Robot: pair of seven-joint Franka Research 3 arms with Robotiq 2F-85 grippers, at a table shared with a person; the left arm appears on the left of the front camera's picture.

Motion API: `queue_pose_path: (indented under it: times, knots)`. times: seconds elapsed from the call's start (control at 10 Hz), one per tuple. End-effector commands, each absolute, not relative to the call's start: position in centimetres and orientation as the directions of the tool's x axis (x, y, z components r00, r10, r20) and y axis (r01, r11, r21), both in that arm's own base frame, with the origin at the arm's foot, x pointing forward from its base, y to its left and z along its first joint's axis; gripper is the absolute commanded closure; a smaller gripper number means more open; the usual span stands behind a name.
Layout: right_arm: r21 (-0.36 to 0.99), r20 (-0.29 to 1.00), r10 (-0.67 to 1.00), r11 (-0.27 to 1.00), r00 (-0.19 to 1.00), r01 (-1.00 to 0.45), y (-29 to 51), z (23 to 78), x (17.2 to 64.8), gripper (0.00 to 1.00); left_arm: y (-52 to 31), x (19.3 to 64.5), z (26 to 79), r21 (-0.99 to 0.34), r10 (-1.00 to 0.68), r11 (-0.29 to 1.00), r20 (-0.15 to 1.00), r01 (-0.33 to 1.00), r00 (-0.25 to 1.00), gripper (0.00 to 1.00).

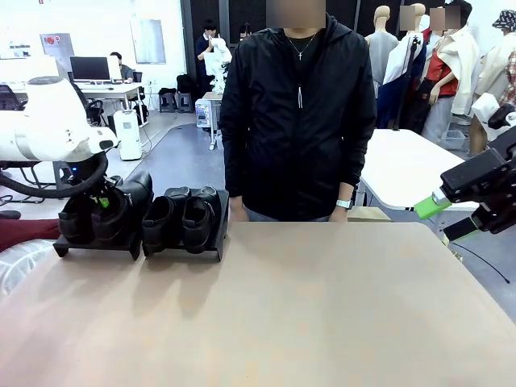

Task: Organize the shoes by placing them on the stand.
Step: Place the Shoe from the middle of the table onto the Shoes Stand.

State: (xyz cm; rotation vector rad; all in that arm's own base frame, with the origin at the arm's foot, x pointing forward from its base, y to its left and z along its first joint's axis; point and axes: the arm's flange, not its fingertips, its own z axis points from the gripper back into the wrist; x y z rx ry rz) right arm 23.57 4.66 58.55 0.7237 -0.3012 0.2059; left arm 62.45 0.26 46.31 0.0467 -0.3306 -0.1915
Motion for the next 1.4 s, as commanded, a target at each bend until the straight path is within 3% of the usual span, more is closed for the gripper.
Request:
queue_pose_path:
  times: [0.0,0.3,0.6,0.9,1.1,1.3]
  knots:
    - [0.633,0.357,0.096,0.707,0.929,-0.315,4.7,58.8,23.7,0.0,0.6,62.8,46.5,0.084,-0.202,0.979,0.338,0.184,0.919,0.0]
    - [0.633,0.357,0.096,0.707,0.929,-0.315,4.7,58.8,23.7,0.0,0.7,62.1,47.2,0.065,-0.182,0.983,0.354,0.17,0.917,0.0]
    - [0.633,0.357,0.096,0.707,0.929,-0.315,4.7,58.8,23.7,0.0,-0.2,56.6,50.9,0.006,-0.184,0.981,0.314,0.192,0.931,0.0]
    - [0.633,0.357,0.096,0.707,0.929,-0.315,4.7,58.8,23.7,0.0,-1.1,45.8,55.3,-0.038,-0.358,0.923,0.275,0.382,0.892,0.0]
    - [0.633,0.357,0.096,0.707,0.929,-0.315,4.7,58.8,23.7,0.0,-0.4,39.2,55.9,-0.085,-0.582,0.794,0.178,0.602,0.794,0.0]
    - [0.633,0.357,0.096,0.707,0.929,-0.315,4.7,58.8,23.7,0.0,1.1,33.7,55.3,-0.136,-0.704,0.664,0.218,0.736,0.676,0.0]
